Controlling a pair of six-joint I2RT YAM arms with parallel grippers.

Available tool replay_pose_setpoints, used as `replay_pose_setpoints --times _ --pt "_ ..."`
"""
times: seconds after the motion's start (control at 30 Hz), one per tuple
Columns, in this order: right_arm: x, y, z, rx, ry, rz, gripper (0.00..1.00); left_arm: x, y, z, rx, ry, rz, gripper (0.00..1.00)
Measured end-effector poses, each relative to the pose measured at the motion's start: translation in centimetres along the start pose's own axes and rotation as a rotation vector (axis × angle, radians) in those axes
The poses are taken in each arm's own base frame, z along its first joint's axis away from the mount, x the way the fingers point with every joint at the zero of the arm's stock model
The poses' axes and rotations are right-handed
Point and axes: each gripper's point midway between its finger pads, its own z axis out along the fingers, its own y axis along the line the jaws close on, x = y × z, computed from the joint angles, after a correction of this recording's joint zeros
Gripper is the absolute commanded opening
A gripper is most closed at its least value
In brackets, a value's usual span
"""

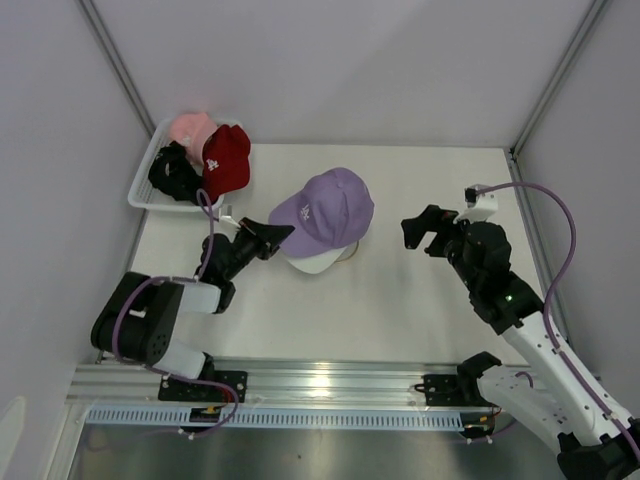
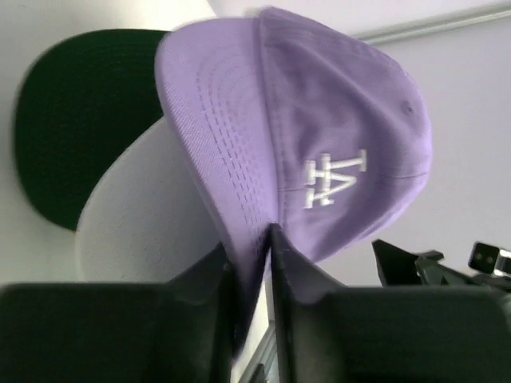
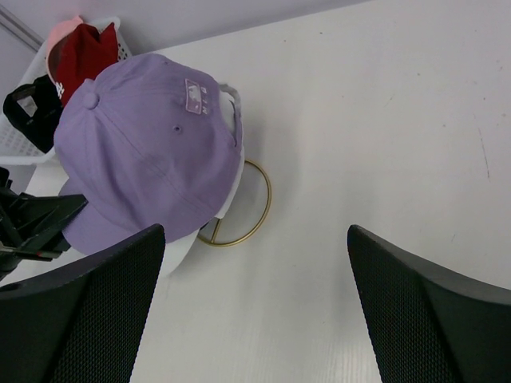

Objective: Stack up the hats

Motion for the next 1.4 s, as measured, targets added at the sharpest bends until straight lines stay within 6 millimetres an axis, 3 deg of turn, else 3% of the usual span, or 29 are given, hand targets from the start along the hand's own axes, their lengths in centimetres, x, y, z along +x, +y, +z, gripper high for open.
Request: replay_pose_setpoints --times 0.07,0.17,0.2,0.27,0.4,0.63,0.77,0.83,0.9,1.0,1.17,1.27,1.4 --pt "0.3 0.1 0.2 -0.003 0.012 0.001 1.00 -0.1 0.0 -0.5 -0.033 -0.010 0.050 0.40" --pt "0.6 0.1 0.5 -0.006 0.025 0.002 0.99 0.0 1.6 -1.2 -0.145 0.002 0.110 0.88" --pt "0.6 0.2 0.5 -0.007 0.026 0.002 0.99 -0.1 2.0 -1.5 -0.187 0.007 0.133 0.99" --pt "0.7 0.2 0.6 -0.006 0.028 0.000 0.99 -0.8 2.1 -1.8 -0.274 0.005 0.173 1.00" --pt "1.0 -0.1 1.3 0.010 0.048 -0.029 0.99 -4.3 -0.9 -3.1 -0.386 -0.062 0.313 1.00" --pt "0.1 -0.6 2.4 0.062 0.066 -0.068 1.00 -17.6 -9.9 -9.3 -0.577 -0.357 0.514 1.00" --pt "-2.3 -0.1 3.5 0.073 0.044 -0.079 1.00 -22.6 -12.8 -8.4 -0.674 -0.391 0.570 0.98" --pt "-3.2 0.0 3.7 0.072 0.027 -0.083 1.00 -24.1 -12.0 -7.0 -0.722 -0.375 0.559 0.97" --pt "-3.6 -0.1 3.7 0.075 0.016 -0.083 1.00 -24.4 -9.4 -6.1 -0.786 -0.345 0.507 0.95" --pt "-3.7 -0.4 3.8 0.083 0.014 -0.082 1.00 -22.7 -4.7 -5.5 -0.843 -0.320 0.366 0.93" --pt "-3.4 -1.2 4.1 0.096 0.016 -0.070 1.00 -16.3 3.1 -5.5 -0.885 -0.340 0.110 0.81" --pt "-3.1 -1.5 4.3 0.094 0.029 -0.068 0.99 -13.6 4.6 -4.1 -0.874 -0.365 0.041 0.81" --pt "-2.7 -1.7 4.4 0.090 0.042 -0.066 0.99 -13.6 2.6 -0.6 -0.746 -0.453 0.020 0.81"
